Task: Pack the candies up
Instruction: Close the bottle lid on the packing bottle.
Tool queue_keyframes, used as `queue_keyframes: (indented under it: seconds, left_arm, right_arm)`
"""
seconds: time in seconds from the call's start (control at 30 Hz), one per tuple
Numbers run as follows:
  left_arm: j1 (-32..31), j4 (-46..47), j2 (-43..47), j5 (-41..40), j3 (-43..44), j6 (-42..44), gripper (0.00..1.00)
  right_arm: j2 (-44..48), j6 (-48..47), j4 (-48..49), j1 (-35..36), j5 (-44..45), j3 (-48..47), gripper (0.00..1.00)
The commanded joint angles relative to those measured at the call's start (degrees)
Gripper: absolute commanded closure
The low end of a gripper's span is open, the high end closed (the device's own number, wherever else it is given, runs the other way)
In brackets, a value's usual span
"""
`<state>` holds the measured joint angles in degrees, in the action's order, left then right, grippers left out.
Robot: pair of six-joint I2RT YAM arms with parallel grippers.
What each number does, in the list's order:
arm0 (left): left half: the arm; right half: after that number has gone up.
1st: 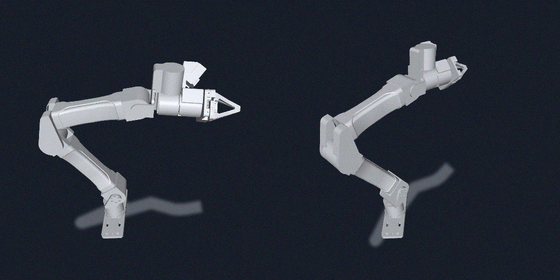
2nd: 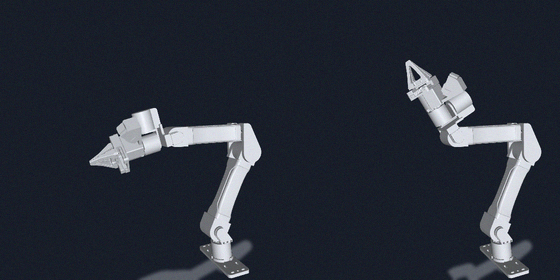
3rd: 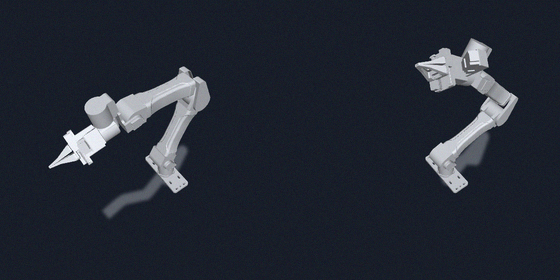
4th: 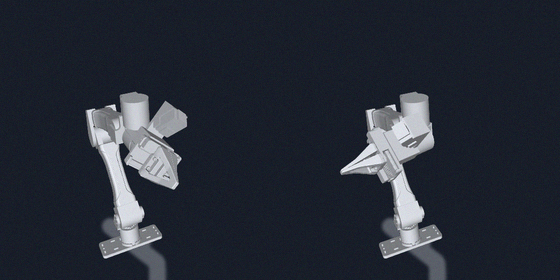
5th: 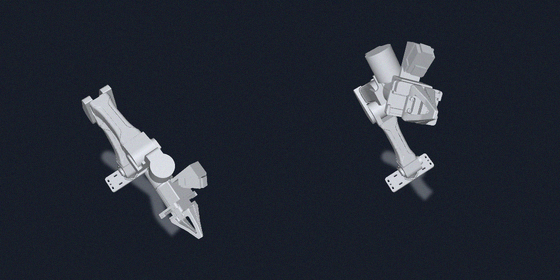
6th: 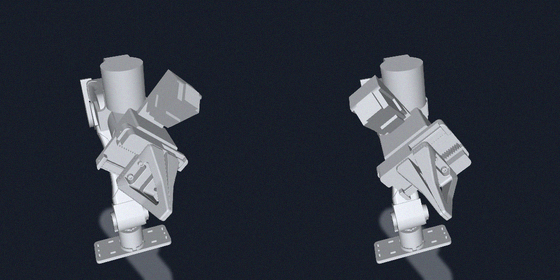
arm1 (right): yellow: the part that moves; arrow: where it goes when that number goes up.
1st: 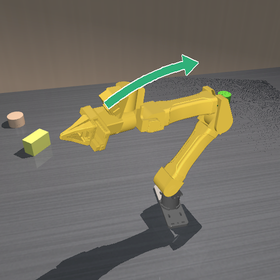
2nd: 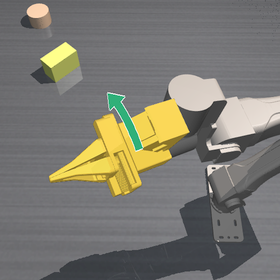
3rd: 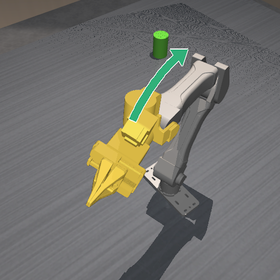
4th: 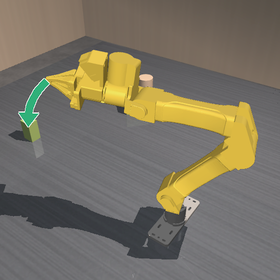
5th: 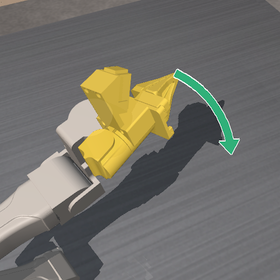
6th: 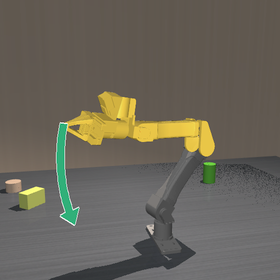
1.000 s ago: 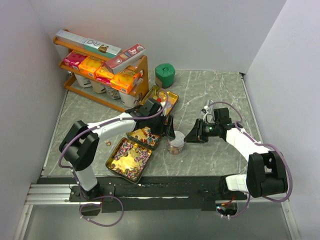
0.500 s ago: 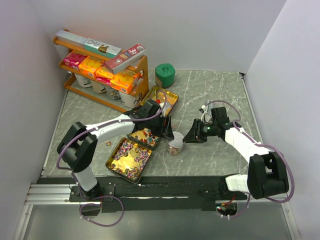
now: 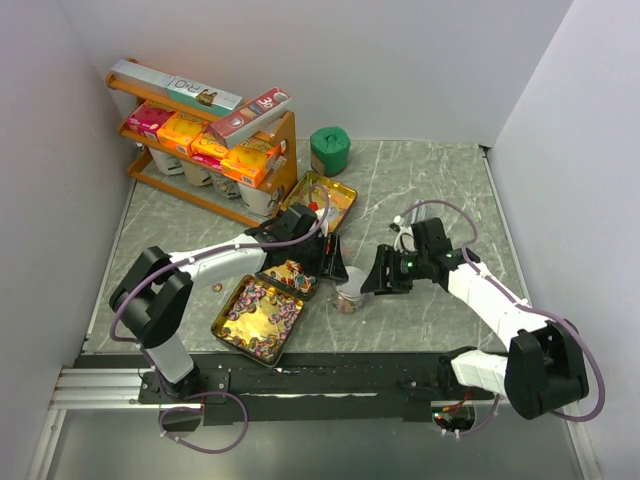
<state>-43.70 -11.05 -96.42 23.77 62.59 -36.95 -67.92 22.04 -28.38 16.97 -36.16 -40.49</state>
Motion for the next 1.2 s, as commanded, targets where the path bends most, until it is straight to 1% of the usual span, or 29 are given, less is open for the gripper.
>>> queue_keyframes:
  seconds: [0.0,0.13,0.3,0.53,0.63,0.77,0.97,1.1,1.17]
  left_arm:
    - [-0.2,-4.0,0.4,-2.1,-1.7,1.2,0.37]
    - [-0.3,-6.8,1.2,-2.7,-0.4,2.0,0.3]
    - [-0.3,-12.1,1.0,-2.7,2.4,1.9,0.23]
    - [-0.4,-20.4,-0.3,-1.3,5.9,0.5,0.2]
    - [-0.3,-22.3,0.1,-1.4,7.5,-0.3,0.14]
    - [-0.3,-22.8,1.0,-0.7,8.6,-1.5,0.04]
    - [-0.5,-21.9,4.4,-3.6,10.1,-2.3,0.04]
    - [-1.1,-18.1,7.6,-1.8,6.7,-5.9,0.03]
    - [-1.5,-18.3,7.7,-1.8,5.9,-7.3,0.01]
  right_arm:
    - [2.1,2.3,-2.1,2.7,4.2,-1.0,0.4]
    - [2.5,5.4,-0.9,4.8,6.6,-1.0,0.37]
    - [2.1,7.0,0.3,5.8,8.0,-1.2,0.37]
    - [1.7,7.8,0.5,6.8,10.3,-2.1,0.39]
    - [1.5,7.8,0.4,7.1,10.9,-2.4,0.39]
    - [1.8,7.7,1.0,7.5,11.3,-2.2,0.41]
    - [1.7,7.1,1.7,8.3,10.9,-2.5,0.43]
    - [1.8,6.6,1.2,8.7,11.6,-3.3,0.44]
    - [1.9,6.4,0.7,9.0,12.1,-3.7,0.44]
